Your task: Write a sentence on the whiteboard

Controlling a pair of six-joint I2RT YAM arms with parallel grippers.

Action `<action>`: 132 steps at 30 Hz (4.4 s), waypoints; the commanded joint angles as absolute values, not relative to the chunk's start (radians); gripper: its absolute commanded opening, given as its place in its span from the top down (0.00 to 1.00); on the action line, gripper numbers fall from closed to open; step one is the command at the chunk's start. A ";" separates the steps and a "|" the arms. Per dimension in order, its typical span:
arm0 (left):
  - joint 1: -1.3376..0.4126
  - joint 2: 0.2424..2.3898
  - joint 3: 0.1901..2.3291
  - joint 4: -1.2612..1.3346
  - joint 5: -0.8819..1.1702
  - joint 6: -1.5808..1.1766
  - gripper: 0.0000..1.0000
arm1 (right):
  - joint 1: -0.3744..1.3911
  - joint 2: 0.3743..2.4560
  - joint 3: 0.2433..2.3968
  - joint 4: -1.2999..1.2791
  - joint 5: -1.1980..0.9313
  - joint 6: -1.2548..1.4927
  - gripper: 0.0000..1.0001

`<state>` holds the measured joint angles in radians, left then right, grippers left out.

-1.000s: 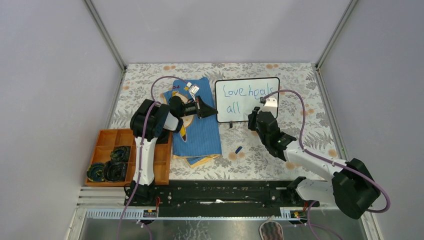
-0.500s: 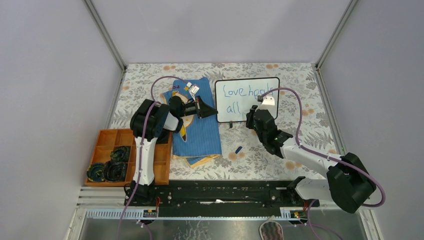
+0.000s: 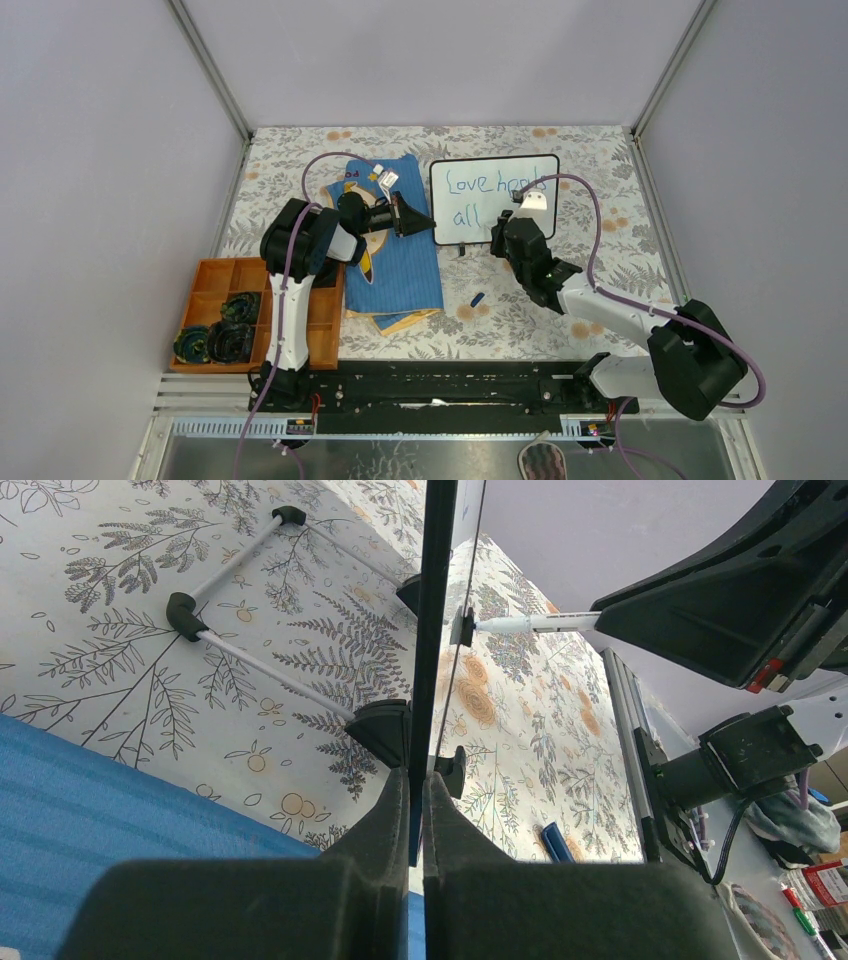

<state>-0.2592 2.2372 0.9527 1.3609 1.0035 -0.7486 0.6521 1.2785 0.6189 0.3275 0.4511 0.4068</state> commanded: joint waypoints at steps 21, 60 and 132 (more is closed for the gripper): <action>-0.273 2.210 0.940 1.341 1.010 -0.724 1.00 | 0.626 1.312 0.640 0.393 0.460 0.422 1.00; -0.276 2.192 0.927 1.321 1.003 -0.697 0.78 | 0.627 0.977 0.654 0.201 0.364 0.428 1.00; -0.602 1.266 0.997 -0.218 -0.106 -0.368 0.01 | 0.626 0.443 0.547 -0.044 0.393 0.298 1.00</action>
